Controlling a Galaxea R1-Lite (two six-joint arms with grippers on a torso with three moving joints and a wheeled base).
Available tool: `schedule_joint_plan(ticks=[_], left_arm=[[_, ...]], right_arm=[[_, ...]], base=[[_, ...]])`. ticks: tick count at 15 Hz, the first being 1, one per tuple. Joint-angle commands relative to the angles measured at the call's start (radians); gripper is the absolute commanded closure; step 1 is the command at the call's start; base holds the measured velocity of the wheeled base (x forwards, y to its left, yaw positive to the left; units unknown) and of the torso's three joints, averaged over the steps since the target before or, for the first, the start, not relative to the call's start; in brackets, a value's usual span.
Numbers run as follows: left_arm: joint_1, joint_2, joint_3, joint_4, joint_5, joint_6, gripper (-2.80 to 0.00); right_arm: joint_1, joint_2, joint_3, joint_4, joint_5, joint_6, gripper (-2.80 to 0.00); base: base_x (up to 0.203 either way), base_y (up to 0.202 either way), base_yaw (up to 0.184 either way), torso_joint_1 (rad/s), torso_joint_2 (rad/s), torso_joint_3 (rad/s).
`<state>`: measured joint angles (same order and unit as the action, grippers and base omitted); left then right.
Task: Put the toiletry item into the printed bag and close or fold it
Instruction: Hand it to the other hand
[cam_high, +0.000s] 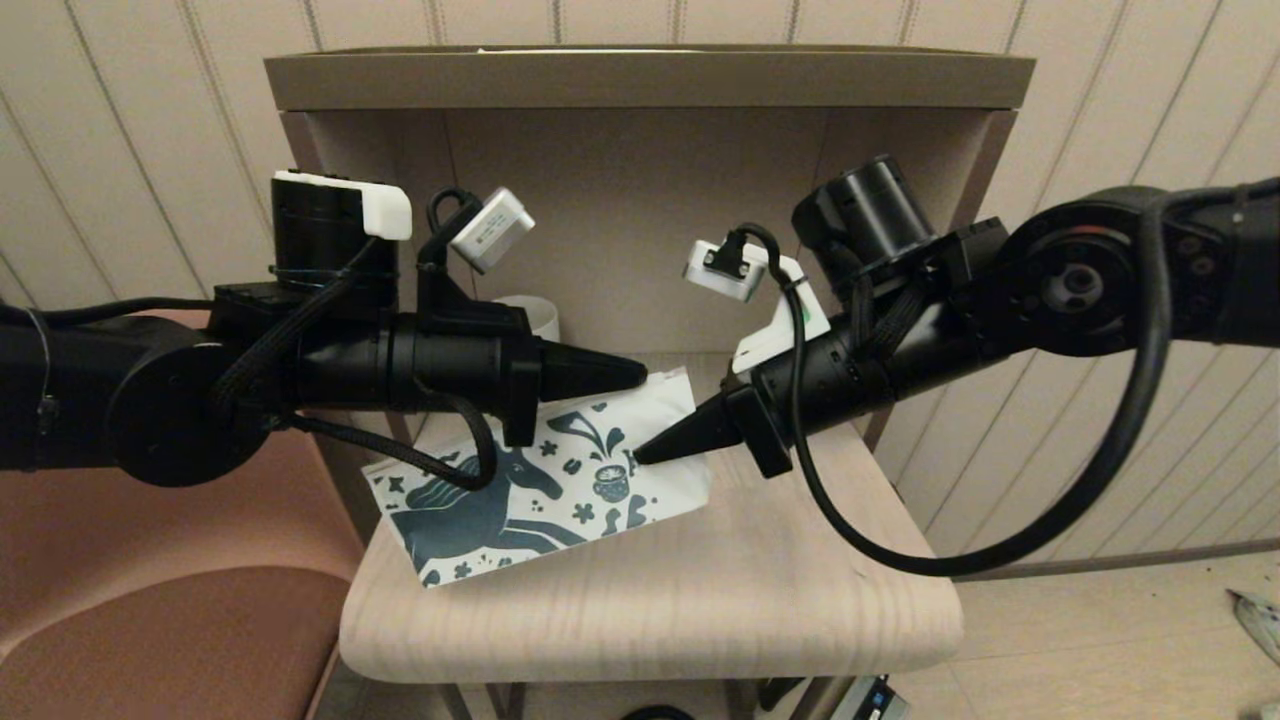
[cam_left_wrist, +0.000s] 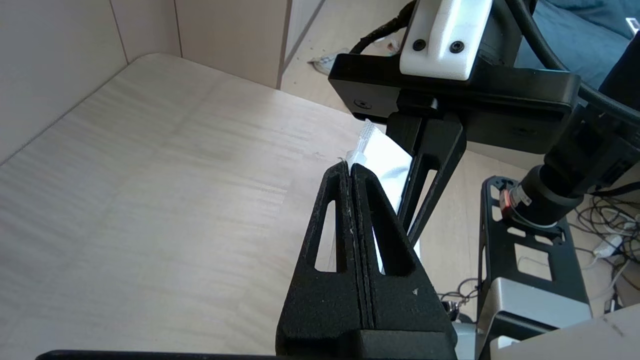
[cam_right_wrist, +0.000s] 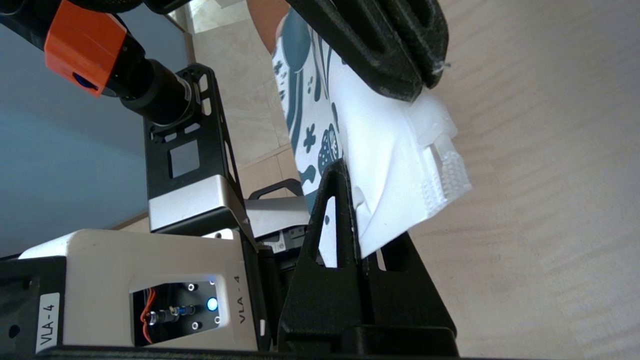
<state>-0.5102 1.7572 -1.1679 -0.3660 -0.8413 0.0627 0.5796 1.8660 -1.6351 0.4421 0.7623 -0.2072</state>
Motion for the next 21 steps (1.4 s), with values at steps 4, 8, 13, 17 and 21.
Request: schedule_joint_plan(ticks=[4,8,13,17,21], left_arm=[[0.001,0.004,-0.009,0.001,-0.016,-0.005,0.00],[0.004,-0.018,-0.024,0.015,-0.102,-0.080,0.00],[0.024,-0.022,-0.038,0.056,-0.182,-0.083,0.00],[0.027,-0.019,-0.036,0.056,-0.206,-0.083,0.00],[0.027,-0.018,-0.035,0.055,-0.232,-0.083,0.00]], right_arm=[[0.001,-0.002,0.007,0.003,0.005,-0.009,0.00],[0.031,-0.038,0.039,0.006,-0.004,-0.056,0.00],[0.025,-0.060,0.025,0.115,-0.100,-0.212,0.00],[0.020,-0.036,-0.052,0.165,-0.147,-0.247,0.00],[0.020,-0.014,-0.113,0.207,-0.148,-0.282,0.00]], base=[[0.000,0.000,0.000,0.000,0.00,0.000],[0.000,0.000,0.000,0.000,0.00,0.000],[0.000,0.000,0.000,0.000,0.00,0.000],[0.000,0.000,0.000,0.000,0.00,0.000],[0.000,0.000,0.000,0.000,0.00,0.000]])
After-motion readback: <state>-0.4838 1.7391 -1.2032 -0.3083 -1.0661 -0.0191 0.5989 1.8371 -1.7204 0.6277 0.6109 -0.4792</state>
